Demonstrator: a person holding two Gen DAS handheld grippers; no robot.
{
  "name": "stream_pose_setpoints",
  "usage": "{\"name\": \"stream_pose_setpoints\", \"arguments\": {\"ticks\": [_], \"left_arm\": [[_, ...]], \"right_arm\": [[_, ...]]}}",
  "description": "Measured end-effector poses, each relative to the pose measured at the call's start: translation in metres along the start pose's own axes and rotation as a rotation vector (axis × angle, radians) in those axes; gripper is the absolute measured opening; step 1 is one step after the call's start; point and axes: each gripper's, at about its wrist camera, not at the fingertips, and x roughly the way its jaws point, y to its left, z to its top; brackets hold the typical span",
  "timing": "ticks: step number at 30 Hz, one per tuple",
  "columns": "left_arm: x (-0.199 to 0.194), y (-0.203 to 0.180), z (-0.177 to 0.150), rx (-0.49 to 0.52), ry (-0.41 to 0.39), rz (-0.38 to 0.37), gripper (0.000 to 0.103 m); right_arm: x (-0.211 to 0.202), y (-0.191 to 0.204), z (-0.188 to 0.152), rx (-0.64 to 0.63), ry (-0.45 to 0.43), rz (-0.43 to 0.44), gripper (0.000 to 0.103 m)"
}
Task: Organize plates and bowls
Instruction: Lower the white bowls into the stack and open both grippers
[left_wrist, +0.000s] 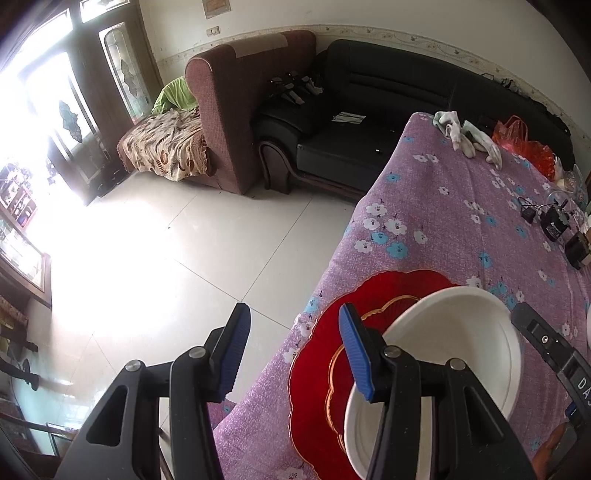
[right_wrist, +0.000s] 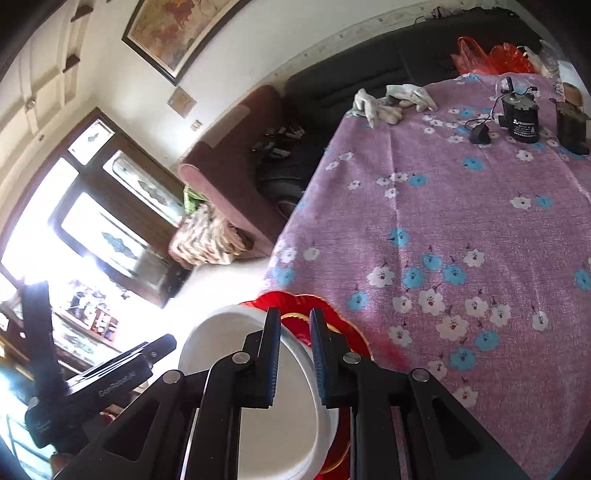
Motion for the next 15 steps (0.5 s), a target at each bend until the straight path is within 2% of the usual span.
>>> {"name": "stream_pose_setpoints", "arguments": {"ticks": [8,15], "left_arm": [[0.016,0.003,-0.001,-0.006,0.04,0.011,0.049],[-0.003,0.005,-0.002,-0.018,0.009,0.003,0.049]], "right_arm": [[0.012,-0.007,0.003,0.036,0.045,0.012,0.02],[-0.035,-0.016,0.006,0.053,-0.047,0.064,0.02]]}}
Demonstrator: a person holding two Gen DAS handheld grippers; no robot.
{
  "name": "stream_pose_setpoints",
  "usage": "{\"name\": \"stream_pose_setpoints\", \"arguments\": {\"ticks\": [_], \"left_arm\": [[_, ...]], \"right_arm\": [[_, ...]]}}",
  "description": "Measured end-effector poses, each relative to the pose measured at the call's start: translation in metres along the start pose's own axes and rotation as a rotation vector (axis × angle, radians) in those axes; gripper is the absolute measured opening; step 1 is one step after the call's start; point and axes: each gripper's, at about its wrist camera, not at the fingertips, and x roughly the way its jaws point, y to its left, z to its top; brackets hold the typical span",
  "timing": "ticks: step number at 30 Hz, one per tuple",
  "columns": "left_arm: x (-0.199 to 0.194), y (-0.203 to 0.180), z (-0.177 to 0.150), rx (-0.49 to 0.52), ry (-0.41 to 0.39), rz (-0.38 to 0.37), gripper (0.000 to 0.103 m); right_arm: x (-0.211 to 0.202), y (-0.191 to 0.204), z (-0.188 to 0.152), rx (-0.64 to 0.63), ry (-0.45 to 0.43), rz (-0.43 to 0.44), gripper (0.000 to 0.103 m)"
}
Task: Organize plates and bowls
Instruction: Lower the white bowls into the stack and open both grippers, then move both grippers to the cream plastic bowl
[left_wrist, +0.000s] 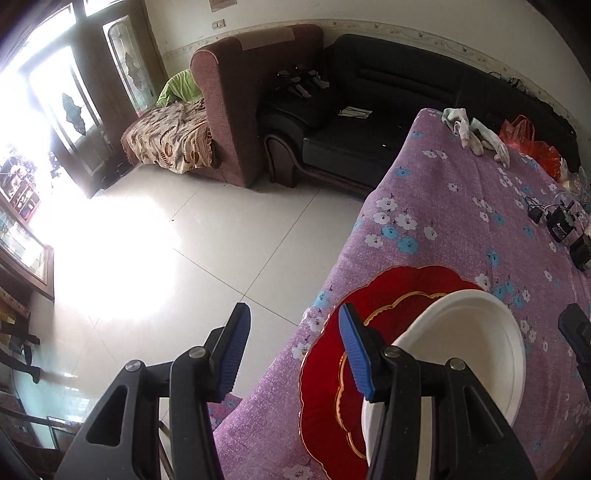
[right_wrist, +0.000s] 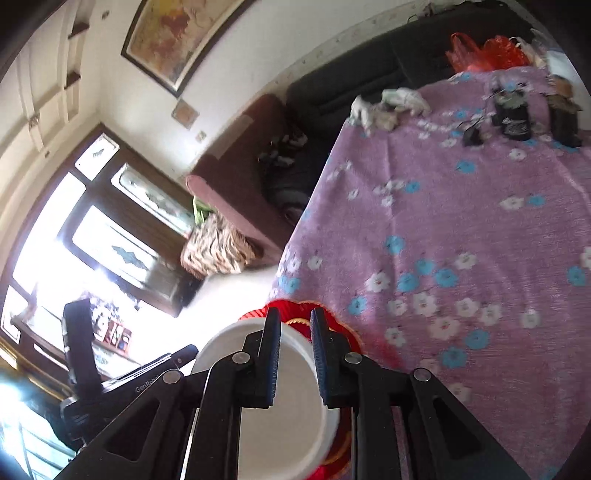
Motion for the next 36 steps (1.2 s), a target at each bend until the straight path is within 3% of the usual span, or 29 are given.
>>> {"name": "stream_pose_setpoints", "arguments": {"ticks": [6,11,15,21,26,36], "left_arm": [[-0.06,-0.035,-0.015,0.064,-0.12,-0.063,0.049],[-0.105,-0.097,-0.048,0.17,-0.21,-0.14,0.069],[-0.127,-0.163,-0.089,0.27,-0.252,-0.241,0.071],[-0.127,-0.252,-0.149,0.399,-0.167,-0.376,0.071],[-0.121,-0.315,-0.185,0.482,-0.079,-0.445,0.071],[-0.13,-0.406,-0.19,0.536,-0.04,-0.479,0.07]], "right_arm": [[-0.072,-0.025,0.0,-0.007,-0.101,-0.038,0.02],[-0.146,-0.049,-0.011,-0.061,-0.193,-0.139,0.02],[-0.207,-0.078,-0.03,-0.063,-0.259,-0.216,0.028],[-0.284,-0.133,-0.063,-0.009,-0.32,-0.326,0.028],[-0.336,-0.185,-0.082,0.081,-0.374,-0.417,0.038],[-0.393,-0.25,-0.073,0.196,-0.429,-0.519,0.039]]}}
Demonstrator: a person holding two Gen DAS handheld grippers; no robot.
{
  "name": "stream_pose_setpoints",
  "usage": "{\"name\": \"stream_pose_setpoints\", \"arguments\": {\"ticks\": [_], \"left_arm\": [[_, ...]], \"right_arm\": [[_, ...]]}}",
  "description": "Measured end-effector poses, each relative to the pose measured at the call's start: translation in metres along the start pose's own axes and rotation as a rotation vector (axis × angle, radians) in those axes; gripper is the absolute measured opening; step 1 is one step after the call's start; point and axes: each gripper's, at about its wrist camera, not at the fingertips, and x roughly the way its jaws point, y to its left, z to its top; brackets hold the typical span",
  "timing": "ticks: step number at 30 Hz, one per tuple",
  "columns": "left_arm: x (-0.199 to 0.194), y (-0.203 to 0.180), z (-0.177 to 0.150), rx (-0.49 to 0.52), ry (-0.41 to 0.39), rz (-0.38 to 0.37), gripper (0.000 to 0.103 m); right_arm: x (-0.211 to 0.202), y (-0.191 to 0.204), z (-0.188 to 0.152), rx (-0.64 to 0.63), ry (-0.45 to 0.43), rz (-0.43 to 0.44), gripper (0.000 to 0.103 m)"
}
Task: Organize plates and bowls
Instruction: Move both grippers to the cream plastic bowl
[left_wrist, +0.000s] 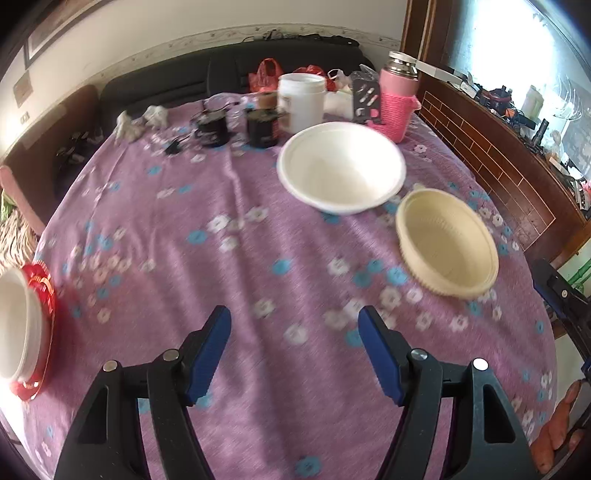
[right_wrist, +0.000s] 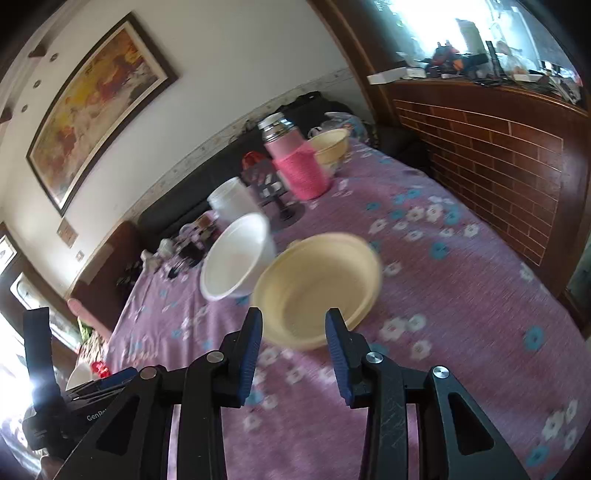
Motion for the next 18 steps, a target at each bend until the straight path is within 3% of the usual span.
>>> {"name": "stream_pose_setpoints", "arguments": {"ticks": [10,18], "left_arm": [[0.039,-0.041,0.036,-0.001,0.068,-0.032,0.071],[0.067,-0.058,0.059,-0.02,0.138,-0.054,0.071]], "right_arm": [[0.032,-0.036,0.031,0.057,0.013,-0.047,0.05],[0.063,-0.063,0.043,0.167,0.049,0.022,0.055]]}}
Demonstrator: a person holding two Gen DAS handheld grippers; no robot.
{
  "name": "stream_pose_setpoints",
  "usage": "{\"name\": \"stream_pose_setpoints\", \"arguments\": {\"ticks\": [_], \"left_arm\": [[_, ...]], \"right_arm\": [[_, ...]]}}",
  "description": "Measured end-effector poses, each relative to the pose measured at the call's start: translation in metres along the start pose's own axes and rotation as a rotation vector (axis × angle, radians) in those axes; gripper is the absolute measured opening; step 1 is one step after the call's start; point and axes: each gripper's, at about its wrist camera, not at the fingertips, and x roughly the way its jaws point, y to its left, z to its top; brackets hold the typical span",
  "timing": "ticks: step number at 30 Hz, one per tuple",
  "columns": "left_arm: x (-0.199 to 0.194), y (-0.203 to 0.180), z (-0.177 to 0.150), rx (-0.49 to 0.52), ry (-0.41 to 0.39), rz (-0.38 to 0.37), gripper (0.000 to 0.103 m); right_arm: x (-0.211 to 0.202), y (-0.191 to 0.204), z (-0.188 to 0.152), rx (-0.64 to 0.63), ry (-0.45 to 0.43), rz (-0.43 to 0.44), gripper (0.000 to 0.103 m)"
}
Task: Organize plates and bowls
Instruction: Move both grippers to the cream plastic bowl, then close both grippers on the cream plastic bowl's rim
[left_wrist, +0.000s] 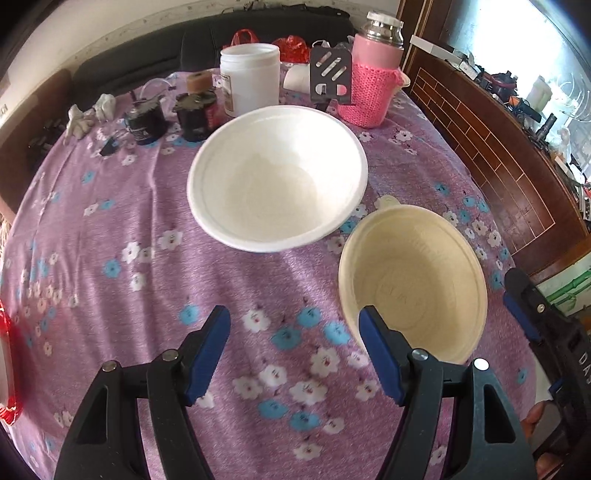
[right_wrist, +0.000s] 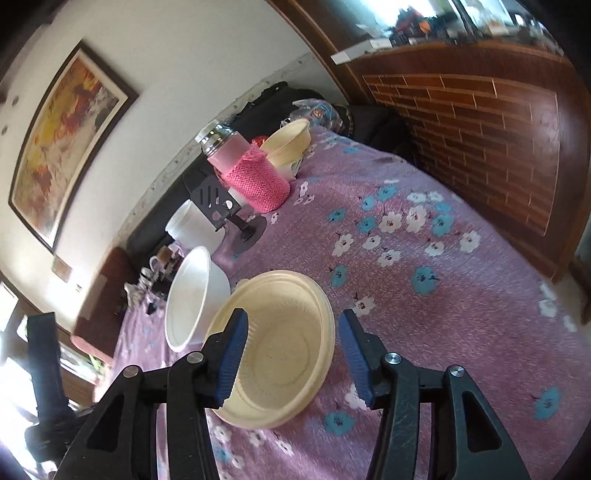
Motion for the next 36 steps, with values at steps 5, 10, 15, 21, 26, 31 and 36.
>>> {"name": "stream_pose_setpoints", "arguments": {"ticks": [5,10,15,21,26,31,36], "left_arm": [[0.014,0.0,0.004,-0.015,0.025,0.003,0.071],[0.023,-0.006,0.004,-0.01,0.037,-0.004,0.071],[0.031,-0.011,0.005,-0.013,0.044,-0.023,0.071],[0.04,-0.013,0.005,-0.011,0.058,-0.026,0.071],[0.041,-0.01,0.005,-0.033,0.061,-0.05,0.071],[0.038,-0.013,0.006,-0.038,0.044,-0.072,0.071],[0.042,-0.015,0.006,-0.038,0.062,-0.103,0.038]], "right_arm": [[0.014,-0.01,0.0,0.039,0.026,0.033,0.055],[0.022,-0.018,-0.002,0.066,0.043,0.041,0.055],[0.025,-0.017,-0.002,0.057,0.04,0.036,0.055],[0.035,-0.017,-0.004,0.065,0.072,0.037,0.054],[0.04,-0.018,-0.006,0.069,0.089,0.031,0.05],[0.043,-0.022,-0.007,0.08,0.096,0.029,0.034],[0.043,-0.022,-0.008,0.069,0.086,0.019,0.017]]}}
